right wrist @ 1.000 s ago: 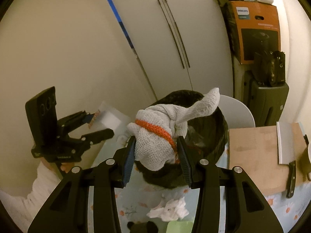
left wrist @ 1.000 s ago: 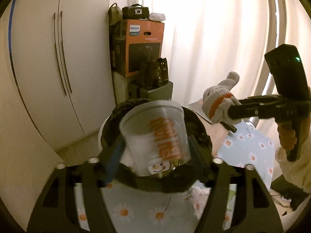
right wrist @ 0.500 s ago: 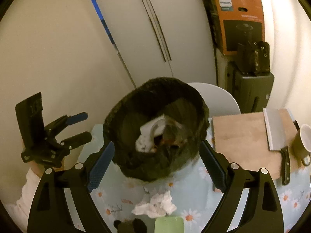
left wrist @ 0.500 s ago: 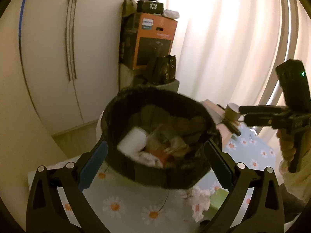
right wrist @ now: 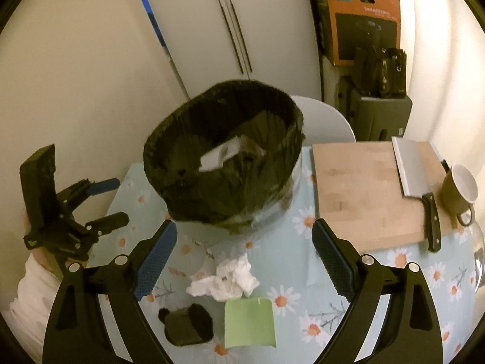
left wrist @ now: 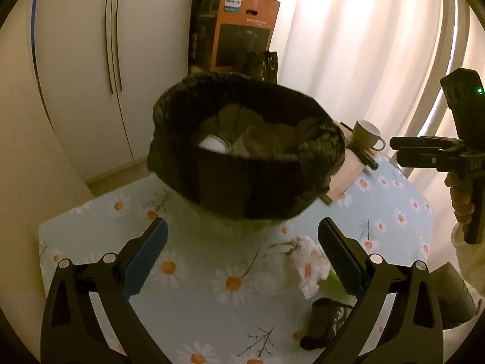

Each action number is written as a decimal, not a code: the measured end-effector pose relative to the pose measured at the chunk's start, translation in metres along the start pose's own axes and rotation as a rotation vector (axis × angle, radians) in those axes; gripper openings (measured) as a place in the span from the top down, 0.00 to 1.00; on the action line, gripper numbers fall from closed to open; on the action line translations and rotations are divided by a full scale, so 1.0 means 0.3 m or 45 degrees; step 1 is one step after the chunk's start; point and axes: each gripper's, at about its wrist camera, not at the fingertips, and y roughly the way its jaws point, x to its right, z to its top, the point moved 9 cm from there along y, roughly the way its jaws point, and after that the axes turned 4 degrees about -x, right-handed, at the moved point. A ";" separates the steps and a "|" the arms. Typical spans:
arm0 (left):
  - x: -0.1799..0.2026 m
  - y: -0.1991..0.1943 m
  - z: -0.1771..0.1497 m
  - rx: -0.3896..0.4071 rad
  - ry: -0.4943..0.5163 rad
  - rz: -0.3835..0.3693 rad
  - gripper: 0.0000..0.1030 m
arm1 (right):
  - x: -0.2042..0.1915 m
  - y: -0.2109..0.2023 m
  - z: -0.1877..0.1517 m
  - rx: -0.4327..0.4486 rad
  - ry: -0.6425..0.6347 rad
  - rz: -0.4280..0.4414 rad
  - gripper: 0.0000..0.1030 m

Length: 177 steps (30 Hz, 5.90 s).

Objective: Collect trash
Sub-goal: 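Move both tools back down toward the trash left on the table, then grasp the clear printed cup with the left tool while the right tool grasps the green card, then lift the cup and green card over the black bin and release both, then grasp the white tissue with the right tool while the left tool grasps the black pouch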

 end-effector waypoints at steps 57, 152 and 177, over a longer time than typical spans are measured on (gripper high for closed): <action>0.203 0.361 -0.313 -0.335 0.062 -0.182 0.06 | 0.052 0.358 -0.603 -0.536 0.100 0.027 0.38; -0.027 0.077 0.392 -0.031 0.230 -0.028 0.06 | -0.054 0.103 0.339 0.032 0.016 0.112 0.30; -0.067 0.077 0.066 -0.125 0.104 -0.035 0.06 | -0.009 0.151 0.021 -0.139 -0.003 0.012 0.17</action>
